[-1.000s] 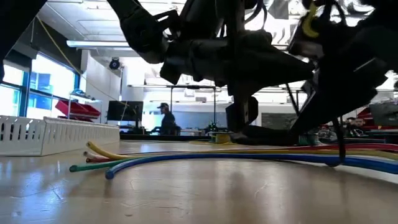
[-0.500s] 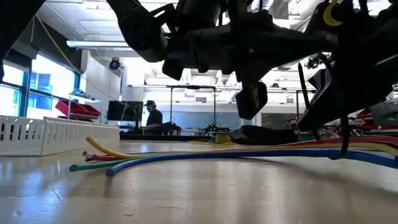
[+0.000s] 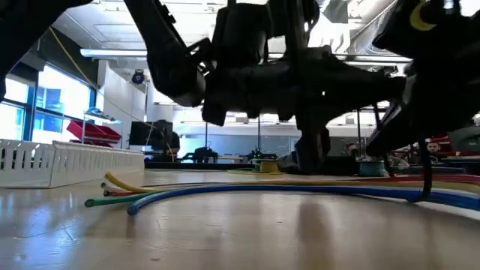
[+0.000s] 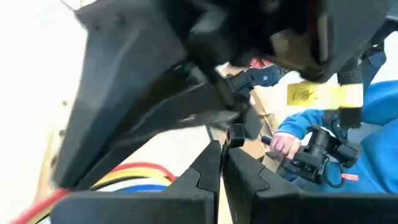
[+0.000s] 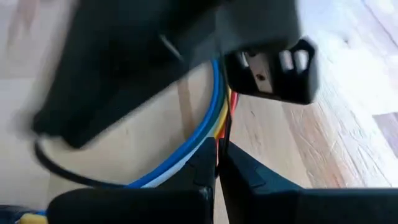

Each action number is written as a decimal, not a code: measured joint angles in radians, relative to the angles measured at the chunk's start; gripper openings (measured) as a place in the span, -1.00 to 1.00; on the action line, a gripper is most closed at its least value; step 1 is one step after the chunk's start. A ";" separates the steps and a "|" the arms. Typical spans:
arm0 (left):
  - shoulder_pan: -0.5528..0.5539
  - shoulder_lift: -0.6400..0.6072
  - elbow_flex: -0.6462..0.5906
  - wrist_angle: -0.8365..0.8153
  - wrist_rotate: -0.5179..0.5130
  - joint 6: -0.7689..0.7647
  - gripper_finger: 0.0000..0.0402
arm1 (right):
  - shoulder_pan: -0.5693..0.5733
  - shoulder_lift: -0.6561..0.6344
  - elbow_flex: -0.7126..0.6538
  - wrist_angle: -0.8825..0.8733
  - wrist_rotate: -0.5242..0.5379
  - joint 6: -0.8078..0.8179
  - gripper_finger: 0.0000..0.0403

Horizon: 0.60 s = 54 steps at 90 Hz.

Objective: Ziptie cables
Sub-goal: Wrap the cables together using a black zip tie

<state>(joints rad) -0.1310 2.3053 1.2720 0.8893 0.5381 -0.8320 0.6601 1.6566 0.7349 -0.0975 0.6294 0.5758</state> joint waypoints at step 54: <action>0.000 0.003 0.000 0.030 0.011 -0.031 -1.00 | -0.017 0.006 0.000 -0.034 -0.006 -0.120 -1.00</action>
<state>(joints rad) -0.1314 2.3085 1.2720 0.9192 0.5495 -0.8627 0.6431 1.6627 0.7345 -0.1310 0.6237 0.4556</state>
